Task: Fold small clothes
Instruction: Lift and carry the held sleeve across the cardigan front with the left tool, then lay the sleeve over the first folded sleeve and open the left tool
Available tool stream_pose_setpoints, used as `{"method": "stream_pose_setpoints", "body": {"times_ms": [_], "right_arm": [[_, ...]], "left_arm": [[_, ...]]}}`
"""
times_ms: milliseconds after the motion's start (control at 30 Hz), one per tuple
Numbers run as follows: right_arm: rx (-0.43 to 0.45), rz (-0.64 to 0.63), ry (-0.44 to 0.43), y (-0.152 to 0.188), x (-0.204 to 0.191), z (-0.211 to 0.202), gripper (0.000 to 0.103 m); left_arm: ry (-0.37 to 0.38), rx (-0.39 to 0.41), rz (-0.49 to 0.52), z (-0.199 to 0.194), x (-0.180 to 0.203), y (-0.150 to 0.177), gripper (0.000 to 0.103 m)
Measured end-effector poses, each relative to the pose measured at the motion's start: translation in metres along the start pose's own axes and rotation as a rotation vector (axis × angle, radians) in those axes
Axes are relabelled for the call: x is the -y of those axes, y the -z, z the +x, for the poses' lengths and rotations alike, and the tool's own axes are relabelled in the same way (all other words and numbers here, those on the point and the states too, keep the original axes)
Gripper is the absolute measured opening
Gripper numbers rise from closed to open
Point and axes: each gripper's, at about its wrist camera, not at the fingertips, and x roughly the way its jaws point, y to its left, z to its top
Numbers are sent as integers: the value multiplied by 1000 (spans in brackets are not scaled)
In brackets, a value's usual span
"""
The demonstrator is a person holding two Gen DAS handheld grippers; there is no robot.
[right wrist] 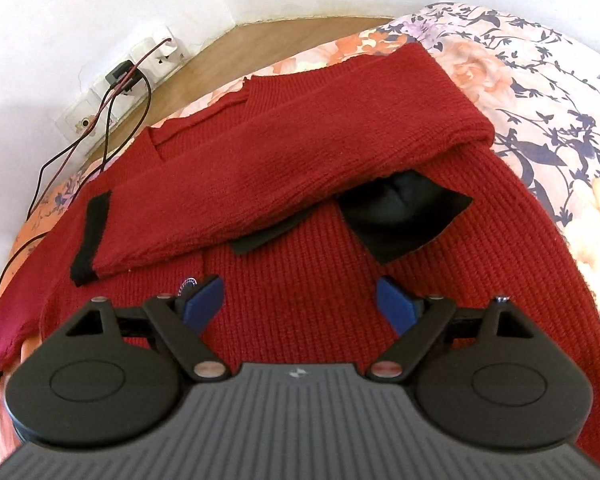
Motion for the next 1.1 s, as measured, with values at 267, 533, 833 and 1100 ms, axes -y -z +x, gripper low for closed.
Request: {"method": "stream_pose_setpoints", "body": {"times_ms": [267, 533, 833, 1100], "right_arm": [[28, 85, -64, 6, 14, -11, 89], [55, 133, -88, 10, 24, -20, 89], [79, 130, -93, 15, 25, -28, 89], [122, 58, -106, 2, 21, -42, 89]], "left_arm": [[26, 30, 32, -1, -2, 3, 42], [63, 48, 137, -6, 3, 7, 16], [160, 101, 174, -31, 18, 2, 15], [236, 158, 248, -58, 60, 7, 14]]}}
